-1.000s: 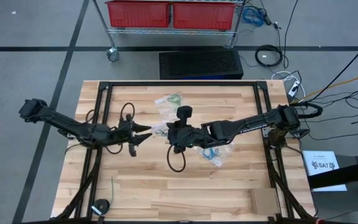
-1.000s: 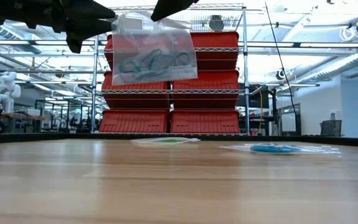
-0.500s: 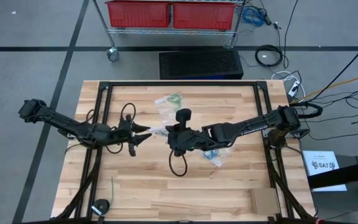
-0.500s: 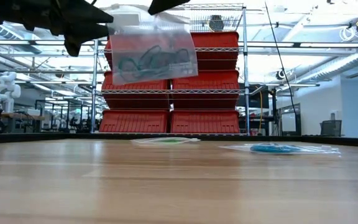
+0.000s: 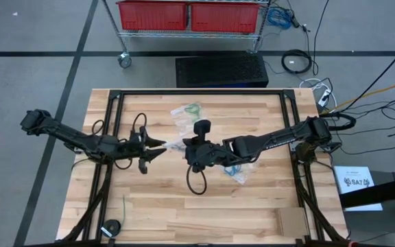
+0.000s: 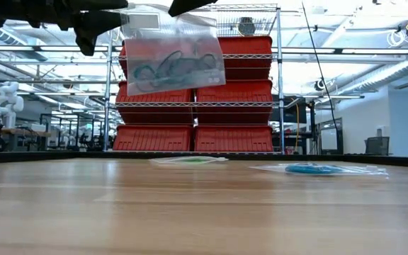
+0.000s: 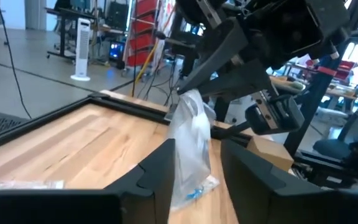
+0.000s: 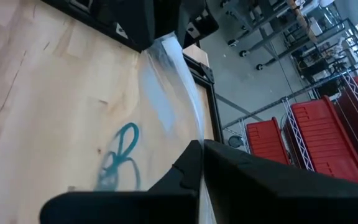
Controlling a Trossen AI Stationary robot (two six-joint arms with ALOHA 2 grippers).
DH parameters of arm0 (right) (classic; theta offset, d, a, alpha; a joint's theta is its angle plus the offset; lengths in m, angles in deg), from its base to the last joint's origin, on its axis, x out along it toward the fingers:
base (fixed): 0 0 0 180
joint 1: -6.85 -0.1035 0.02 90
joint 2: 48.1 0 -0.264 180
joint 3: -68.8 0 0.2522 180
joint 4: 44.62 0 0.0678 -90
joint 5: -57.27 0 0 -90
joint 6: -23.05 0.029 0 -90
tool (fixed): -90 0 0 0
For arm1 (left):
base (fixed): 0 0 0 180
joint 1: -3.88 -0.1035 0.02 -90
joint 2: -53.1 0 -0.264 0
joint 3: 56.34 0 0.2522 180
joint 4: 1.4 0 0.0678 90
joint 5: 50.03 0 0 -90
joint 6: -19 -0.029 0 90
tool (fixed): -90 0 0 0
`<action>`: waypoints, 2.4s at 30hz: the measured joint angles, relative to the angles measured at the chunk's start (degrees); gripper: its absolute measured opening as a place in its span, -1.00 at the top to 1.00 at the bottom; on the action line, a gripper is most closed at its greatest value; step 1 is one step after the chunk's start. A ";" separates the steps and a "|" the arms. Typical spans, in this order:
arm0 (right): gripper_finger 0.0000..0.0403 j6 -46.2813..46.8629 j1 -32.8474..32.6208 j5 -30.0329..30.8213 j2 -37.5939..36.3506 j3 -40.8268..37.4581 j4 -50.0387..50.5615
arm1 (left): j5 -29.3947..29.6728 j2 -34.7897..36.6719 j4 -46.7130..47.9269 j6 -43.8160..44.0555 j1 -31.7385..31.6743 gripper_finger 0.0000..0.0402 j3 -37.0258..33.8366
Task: Sort rubber bands
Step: Close the center transparent bags
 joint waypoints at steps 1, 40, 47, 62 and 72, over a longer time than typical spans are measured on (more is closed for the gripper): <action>1.00 0.00 0.00 0.00 0.00 0.00 0.00 | 0.00 0.00 -0.02 -0.80 0.00 0.39 0.00; 0.18 24.69 11.02 -39.54 9.32 -0.02 -12.55 | 0.18 -0.02 19.21 -12.76 -0.26 1.00 -0.02; 0.29 24.04 11.04 -39.53 10.12 -0.09 -14.53 | 0.25 -0.02 19.25 -12.61 -0.26 1.00 -0.02; 0.86 20.55 11.42 -39.09 12.04 0.02 -16.42 | 0.57 -0.04 18.82 -11.58 -0.26 1.00 -0.03; 0.95 20.55 11.43 -38.86 11.69 0.17 -13.05 | 1.38 -0.07 19.00 -11.36 -0.31 1.00 -0.01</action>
